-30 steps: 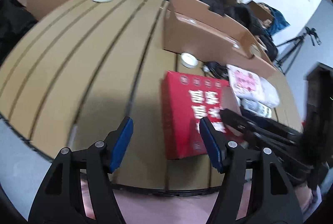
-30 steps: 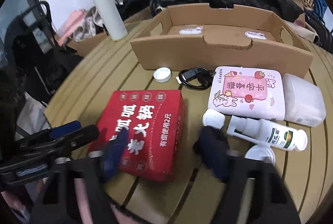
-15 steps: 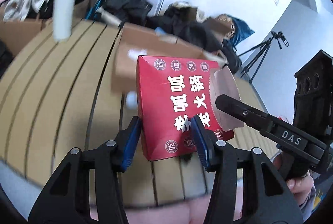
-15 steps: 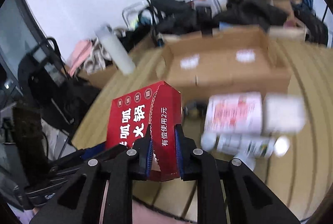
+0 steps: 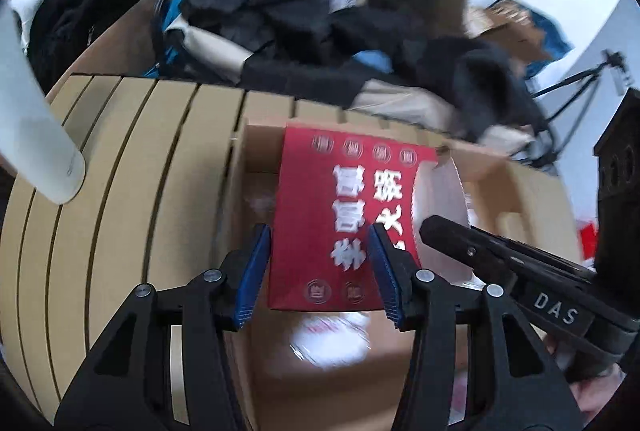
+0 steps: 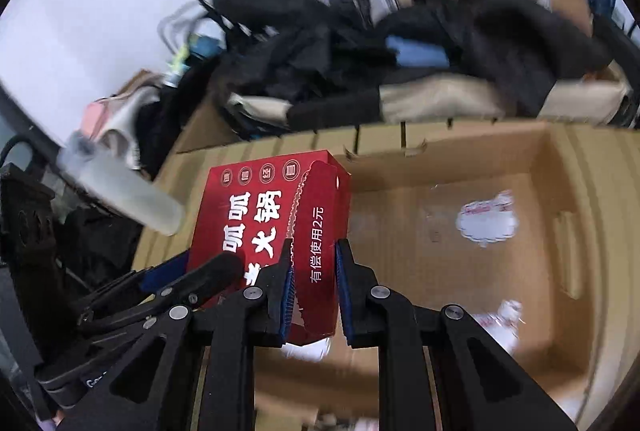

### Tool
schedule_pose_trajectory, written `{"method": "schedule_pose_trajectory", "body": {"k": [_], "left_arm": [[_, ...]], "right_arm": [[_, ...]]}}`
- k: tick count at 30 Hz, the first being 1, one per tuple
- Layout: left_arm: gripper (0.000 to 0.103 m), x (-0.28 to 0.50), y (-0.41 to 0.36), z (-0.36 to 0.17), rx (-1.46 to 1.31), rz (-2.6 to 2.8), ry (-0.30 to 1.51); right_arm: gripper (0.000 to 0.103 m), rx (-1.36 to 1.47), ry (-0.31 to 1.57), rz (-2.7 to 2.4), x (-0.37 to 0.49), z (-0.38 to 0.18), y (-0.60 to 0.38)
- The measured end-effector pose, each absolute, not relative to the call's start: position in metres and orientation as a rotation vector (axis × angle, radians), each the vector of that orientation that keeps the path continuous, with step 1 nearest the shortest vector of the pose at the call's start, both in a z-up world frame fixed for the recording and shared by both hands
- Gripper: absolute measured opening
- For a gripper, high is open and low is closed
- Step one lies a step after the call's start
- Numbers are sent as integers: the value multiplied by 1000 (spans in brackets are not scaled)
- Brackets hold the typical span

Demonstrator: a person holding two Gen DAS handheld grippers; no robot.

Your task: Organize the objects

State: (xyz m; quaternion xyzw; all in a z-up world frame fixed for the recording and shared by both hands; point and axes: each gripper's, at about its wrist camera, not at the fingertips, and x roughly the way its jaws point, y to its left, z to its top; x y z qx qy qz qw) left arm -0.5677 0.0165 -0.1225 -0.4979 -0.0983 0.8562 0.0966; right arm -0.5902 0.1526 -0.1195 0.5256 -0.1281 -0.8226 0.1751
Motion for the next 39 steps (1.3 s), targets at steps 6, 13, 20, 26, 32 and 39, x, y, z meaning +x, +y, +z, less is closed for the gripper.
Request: {"method": "schedule_pose_trajectory", "body": {"k": [6,13,20,26,32,39], "left_arm": [[72,-561,17,-109,-1338,2532,-246],[79,-517,9,-44,-1206,2629,-137],[100,-425,-26,14,-1336,2737,-74],[103,-332,-47,51,-1257,2785,-75],[103,-273,-41,69,-1166,2830,-83],[103,-169,-24,77,-974,2878,31]], "right_arm": [[25,1527,-385,-2341,-609,-147,152],[83,1413,-340,-2369,-577,-94,172],[83,1286,-123,-2548,-489,10,231],[83,1297,-53,-2617,-402,41,291],[83,1222,-87,-2631,-330,55,308],[83,965,-101,-2700,-217,61,305]]}}
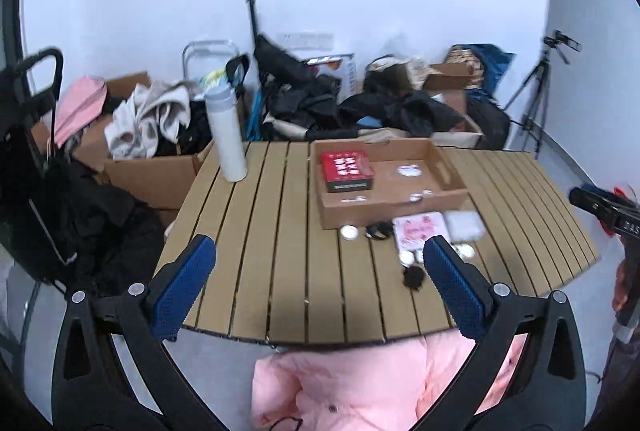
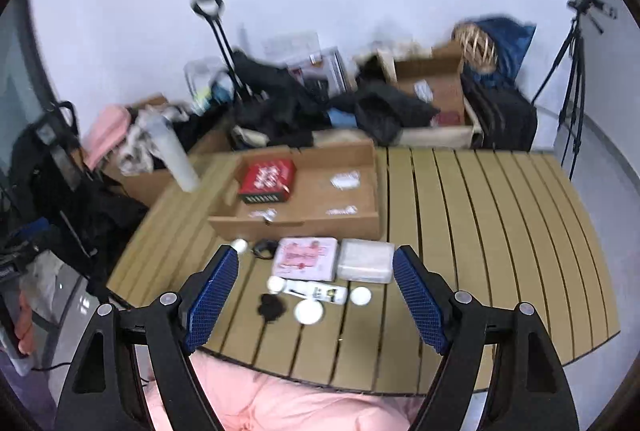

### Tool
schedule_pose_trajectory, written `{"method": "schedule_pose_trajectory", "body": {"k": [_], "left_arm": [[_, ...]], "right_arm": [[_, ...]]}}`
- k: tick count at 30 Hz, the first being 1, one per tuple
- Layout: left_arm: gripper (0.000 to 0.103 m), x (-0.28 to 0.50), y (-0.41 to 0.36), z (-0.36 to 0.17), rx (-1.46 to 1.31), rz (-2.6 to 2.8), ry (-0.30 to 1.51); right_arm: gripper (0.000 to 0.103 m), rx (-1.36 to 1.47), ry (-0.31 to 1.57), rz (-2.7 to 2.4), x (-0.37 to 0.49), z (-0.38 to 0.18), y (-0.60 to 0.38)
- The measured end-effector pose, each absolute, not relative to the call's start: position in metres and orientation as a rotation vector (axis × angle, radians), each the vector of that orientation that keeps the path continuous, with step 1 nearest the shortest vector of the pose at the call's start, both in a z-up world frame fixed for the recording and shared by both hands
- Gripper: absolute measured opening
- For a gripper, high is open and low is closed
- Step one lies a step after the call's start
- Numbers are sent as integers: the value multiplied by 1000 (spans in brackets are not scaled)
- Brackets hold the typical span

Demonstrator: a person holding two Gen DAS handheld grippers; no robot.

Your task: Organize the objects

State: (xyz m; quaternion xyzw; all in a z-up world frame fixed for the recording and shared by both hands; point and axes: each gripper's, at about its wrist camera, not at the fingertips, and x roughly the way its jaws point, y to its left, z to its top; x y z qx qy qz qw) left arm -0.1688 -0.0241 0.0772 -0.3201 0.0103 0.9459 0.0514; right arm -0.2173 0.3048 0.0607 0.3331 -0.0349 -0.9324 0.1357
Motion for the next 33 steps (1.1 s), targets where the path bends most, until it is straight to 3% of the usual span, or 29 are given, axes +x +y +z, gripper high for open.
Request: {"method": "schedule_pose_trajectory", "body": {"k": [3,7,8,10,13,24,26,27,33], "left_arm": [[103,-130,-16,80,-905,2847,74],[103,-81,-19,65,-861,2830,-16],[103,-71,-21,58,-861,2813,-32],[103,-56,-23,42,-888,2820,-28],[103,-48,-26,24,-940,2833,-74],[103,-72,-8,-19,-992,2787,-57],[103,-91,5,-31,-1036,2741,-17],[103,-105,12,-36,-1060,2708,1],[103,-199,60,-70,-1063,2578,5]], "right_arm": [[83,877,-71,-2712,-176,63,297],[83,683,-127,-2726,-113,68,296],[86,582,-137,-2739,-87,64,296],[103,539,-58,-2753,-60,45,286],[103,816,25,-2660,-53,4,270],[102,1021,-72,-2505,-83,-53,270],[95,1040,-52,-2513,-94,-67,269],[86,1052,-43,-2518,-97,-71,270],[85,1059,-36,-2580,-174,-79,293]]}}
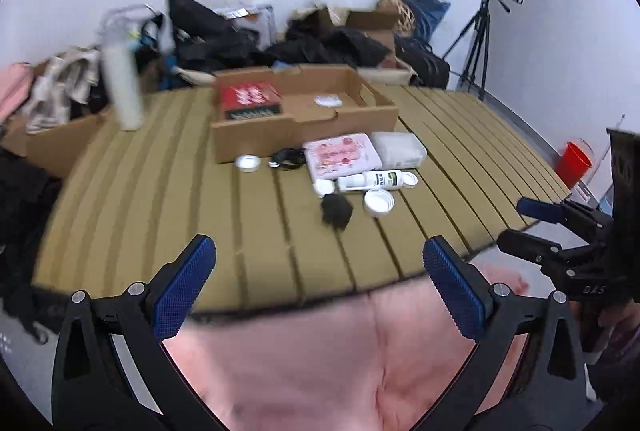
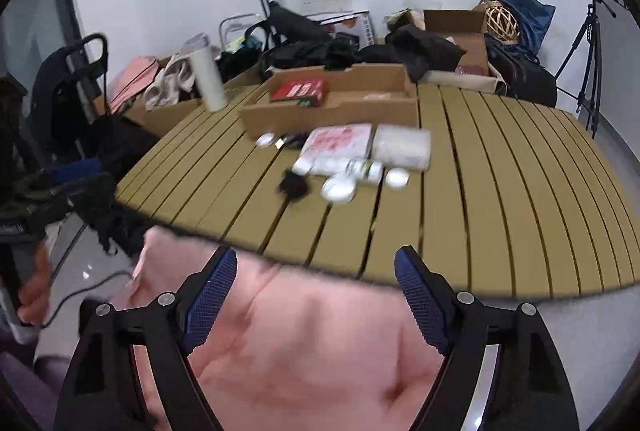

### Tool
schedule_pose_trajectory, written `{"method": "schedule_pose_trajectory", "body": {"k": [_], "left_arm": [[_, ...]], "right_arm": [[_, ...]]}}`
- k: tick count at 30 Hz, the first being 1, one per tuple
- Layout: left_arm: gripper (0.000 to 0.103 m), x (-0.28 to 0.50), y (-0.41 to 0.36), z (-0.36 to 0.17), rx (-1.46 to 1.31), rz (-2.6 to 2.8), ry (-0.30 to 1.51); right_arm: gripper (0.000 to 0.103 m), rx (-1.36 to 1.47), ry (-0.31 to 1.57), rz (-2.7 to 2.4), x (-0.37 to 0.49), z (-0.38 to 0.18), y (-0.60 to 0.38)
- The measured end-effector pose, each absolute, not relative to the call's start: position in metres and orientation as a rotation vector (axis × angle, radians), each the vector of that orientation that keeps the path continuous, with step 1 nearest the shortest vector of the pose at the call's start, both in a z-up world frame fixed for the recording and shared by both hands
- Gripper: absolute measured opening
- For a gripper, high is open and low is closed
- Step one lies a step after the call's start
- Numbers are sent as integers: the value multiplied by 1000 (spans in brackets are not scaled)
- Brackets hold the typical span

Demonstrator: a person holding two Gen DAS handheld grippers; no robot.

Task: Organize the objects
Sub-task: 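Grasp the black round object with the left gripper while the right grasps a white lid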

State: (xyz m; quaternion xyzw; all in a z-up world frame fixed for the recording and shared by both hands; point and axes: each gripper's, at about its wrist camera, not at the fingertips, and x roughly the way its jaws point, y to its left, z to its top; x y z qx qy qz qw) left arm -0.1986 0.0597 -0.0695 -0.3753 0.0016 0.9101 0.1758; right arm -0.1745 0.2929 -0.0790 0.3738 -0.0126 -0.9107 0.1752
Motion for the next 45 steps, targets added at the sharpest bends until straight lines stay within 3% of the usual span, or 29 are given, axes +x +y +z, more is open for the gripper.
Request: {"method": "schedule_pose_trajectory", "body": {"k": [4,5,7,9,12,13,14,16,18,28,40,45], "left_arm": [[101,-260,94,-121,-1253,2444,-56],[96,-267,98,-129,-1255,2446,-52],[93,-283,104,-142,-1244,2455,-67],[88,-301,106,-155,-1290,2449,-84],[74,-314,108,-170,-1335,2401,-89],[59,-316,109,-175,-1352,2389,-82],[54,-316,109,-177,-1341,2400,-66],[43,-312,112,-178,-1323,2401,-32],[35,-309,113,-178,-1313,2406,-16],[31,-279,101,-156,-1255,2388,-17],[31,-128,15,-71,-1101,2630,5],[31,-116,7,-59,-1095,2652,-20]], "right_arm": [[84,1132,-48,-2431,-243,-116,288],[81,1162,-28,-2416,-253,-125,284],[65,1192,50,-2408,-275,-144,274],[63,1207,95,-2402,-290,-158,267],[60,1191,131,-2384,-300,-171,260],[60,1183,155,-2385,-301,-173,257],[59,1176,179,-2395,-303,-175,254],[45,1179,207,-2411,-307,-178,250],[43,1175,205,-2419,-310,-182,247],[42,1177,181,-2432,-294,-167,255],[42,1016,146,-2599,-139,-70,319],[42,983,102,-2617,-111,-60,316]]}}
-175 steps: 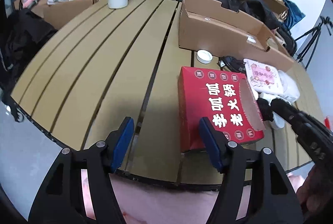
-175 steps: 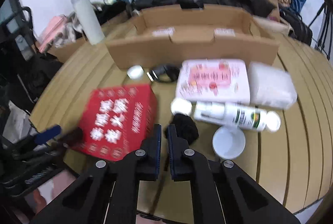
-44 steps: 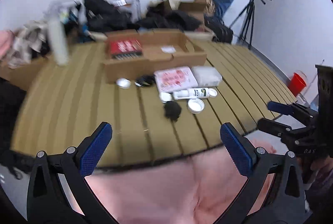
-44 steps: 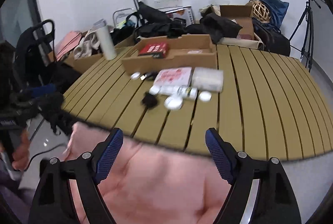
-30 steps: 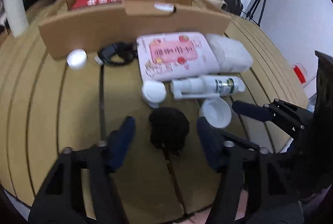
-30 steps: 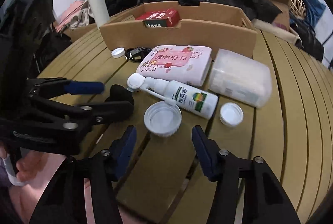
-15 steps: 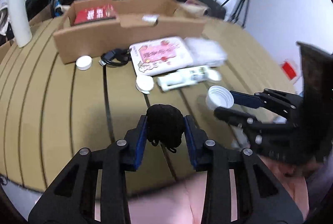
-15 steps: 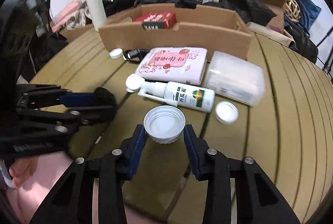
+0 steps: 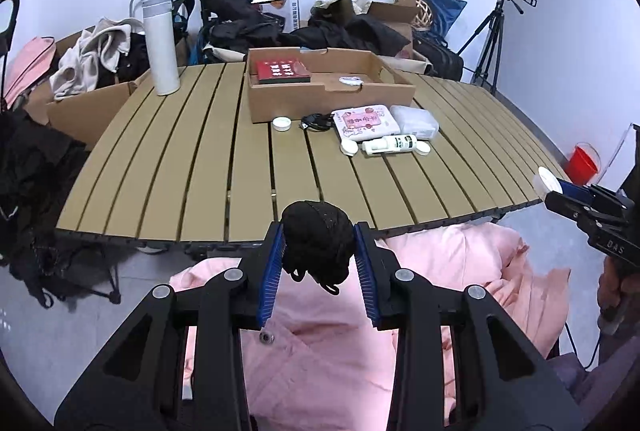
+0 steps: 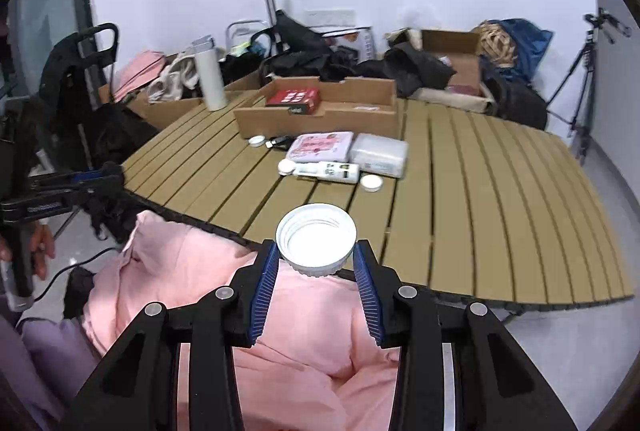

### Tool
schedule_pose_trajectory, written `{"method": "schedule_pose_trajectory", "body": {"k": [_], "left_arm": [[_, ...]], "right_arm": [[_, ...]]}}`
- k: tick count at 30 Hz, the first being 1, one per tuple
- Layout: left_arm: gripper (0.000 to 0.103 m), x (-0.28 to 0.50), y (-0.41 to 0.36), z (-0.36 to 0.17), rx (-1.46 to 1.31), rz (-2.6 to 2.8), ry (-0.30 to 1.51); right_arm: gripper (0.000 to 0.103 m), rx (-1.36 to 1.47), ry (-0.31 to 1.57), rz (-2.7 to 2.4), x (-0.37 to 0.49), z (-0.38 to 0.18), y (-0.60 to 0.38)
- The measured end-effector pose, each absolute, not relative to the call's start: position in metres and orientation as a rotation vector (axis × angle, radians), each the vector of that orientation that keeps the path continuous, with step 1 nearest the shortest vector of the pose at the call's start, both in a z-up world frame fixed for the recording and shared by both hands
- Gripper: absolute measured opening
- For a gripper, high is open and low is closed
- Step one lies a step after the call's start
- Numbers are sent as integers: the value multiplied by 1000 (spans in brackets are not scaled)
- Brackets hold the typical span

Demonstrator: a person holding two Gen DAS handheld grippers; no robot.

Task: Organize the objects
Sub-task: 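Grasp the black round object with the left gripper while the right grasps a white lid, then place the black object into the tray with the left gripper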

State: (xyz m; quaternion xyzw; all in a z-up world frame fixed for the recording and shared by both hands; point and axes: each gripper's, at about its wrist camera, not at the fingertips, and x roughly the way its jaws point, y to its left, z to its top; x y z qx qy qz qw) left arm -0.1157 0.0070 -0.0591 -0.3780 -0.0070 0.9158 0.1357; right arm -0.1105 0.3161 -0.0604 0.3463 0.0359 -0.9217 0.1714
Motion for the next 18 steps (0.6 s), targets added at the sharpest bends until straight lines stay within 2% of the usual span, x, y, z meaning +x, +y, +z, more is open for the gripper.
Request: {"method": "schedule_pose_trajectory", "body": {"k": [10,15,18], "left_arm": [[31,-114,6,-42,-993,2650,-84],[31,-159,19,-26,-965,2616,-52],[31,-213,30,-4,-984,2586,-28]], "right_arm": [[42,915,143,-2594,-104,-44,294],[42,947,143,-2568,-144,-45,290],[42,933,152,-2570,-189,-27,289]]}}
